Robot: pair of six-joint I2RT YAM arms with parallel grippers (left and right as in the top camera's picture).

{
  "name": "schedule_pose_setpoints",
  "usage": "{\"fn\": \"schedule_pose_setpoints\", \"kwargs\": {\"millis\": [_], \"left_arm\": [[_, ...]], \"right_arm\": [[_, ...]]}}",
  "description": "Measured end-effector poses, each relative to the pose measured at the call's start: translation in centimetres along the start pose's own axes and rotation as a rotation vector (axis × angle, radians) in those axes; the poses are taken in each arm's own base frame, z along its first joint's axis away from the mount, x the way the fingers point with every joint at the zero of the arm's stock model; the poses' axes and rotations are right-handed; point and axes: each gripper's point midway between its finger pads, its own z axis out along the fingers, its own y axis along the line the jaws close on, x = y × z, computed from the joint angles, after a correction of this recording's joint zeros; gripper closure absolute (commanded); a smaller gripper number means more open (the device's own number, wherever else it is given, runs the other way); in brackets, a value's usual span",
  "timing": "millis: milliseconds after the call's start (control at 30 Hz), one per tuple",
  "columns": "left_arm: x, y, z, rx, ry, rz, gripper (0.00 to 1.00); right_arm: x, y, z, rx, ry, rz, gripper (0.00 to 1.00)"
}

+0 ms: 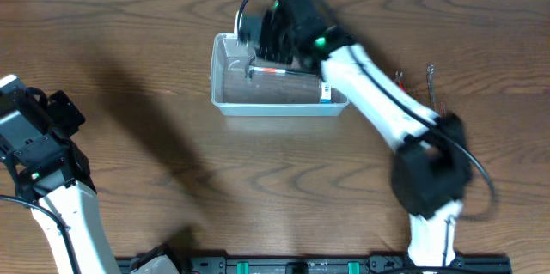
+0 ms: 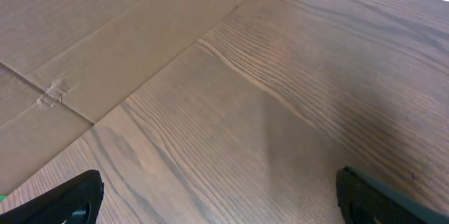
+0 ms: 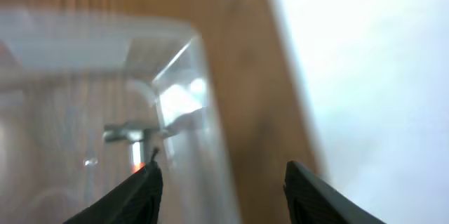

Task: Pack container
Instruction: 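Lower the hammer into the container and open the right gripper, then reach the right gripper to the silver wrench and grasp it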

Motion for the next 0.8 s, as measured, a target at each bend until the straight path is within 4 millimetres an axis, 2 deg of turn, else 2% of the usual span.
{"fn": "schedule_pose_setpoints", "kwargs": {"millis": [67,133,200,233,300,333,400,467,533,667,800], "left_arm": [[0.0,0.0,0.0,0.000,0.000,0.000,0.02],[0.0,0.0,0.0,0.000,0.000,0.000,0.02],[0.0,0.0,0.0,0.000,0.000,0.000,0.02],[0.0,0.0,0.0,0.000,0.000,0.000,0.02],[0.0,0.0,0.0,0.000,0.000,0.000,0.02],[0.0,0.0,0.0,0.000,0.000,0.000,0.02],[0.0,0.0,0.0,0.000,0.000,0.000,0.02],[0.0,0.0,0.0,0.000,0.000,0.000,0.02],[0.0,0.0,0.0,0.000,0.000,0.000,0.02],[0.0,0.0,0.0,0.000,0.000,0.000,0.02],[0.0,0.0,0.0,0.000,0.000,0.000,0.02]], "right_arm": [[-2.5,-2.6,-5.2,0.070,-0.049,0.022,0.43],[-3.5,-5.1,-10.2,0.141,-0.069,0.061,0.45],[-2.5,-7.0,-14.2,0.191,-0.045,0.121,0.46],[-0.9,-7.9,-16.1,0.210,-0.013,0.173,0.48],[3.4,-9.0,-18.2,0.225,0.083,0.293,0.50],[5.8,-9.2,-18.7,0.223,0.137,0.365,0.47],[12.3,-9.3,-19.0,0.213,0.265,0.557,0.39],[17.8,-8.8,-18.8,0.190,0.362,0.739,0.35],[23.9,-7.4,-18.1,0.151,0.453,0.942,0.47],[32.3,-4.7,-17.7,0.111,0.576,1.296,0.57],[37.2,-3.3,-17.5,0.121,0.635,1.514,0.55]]}}
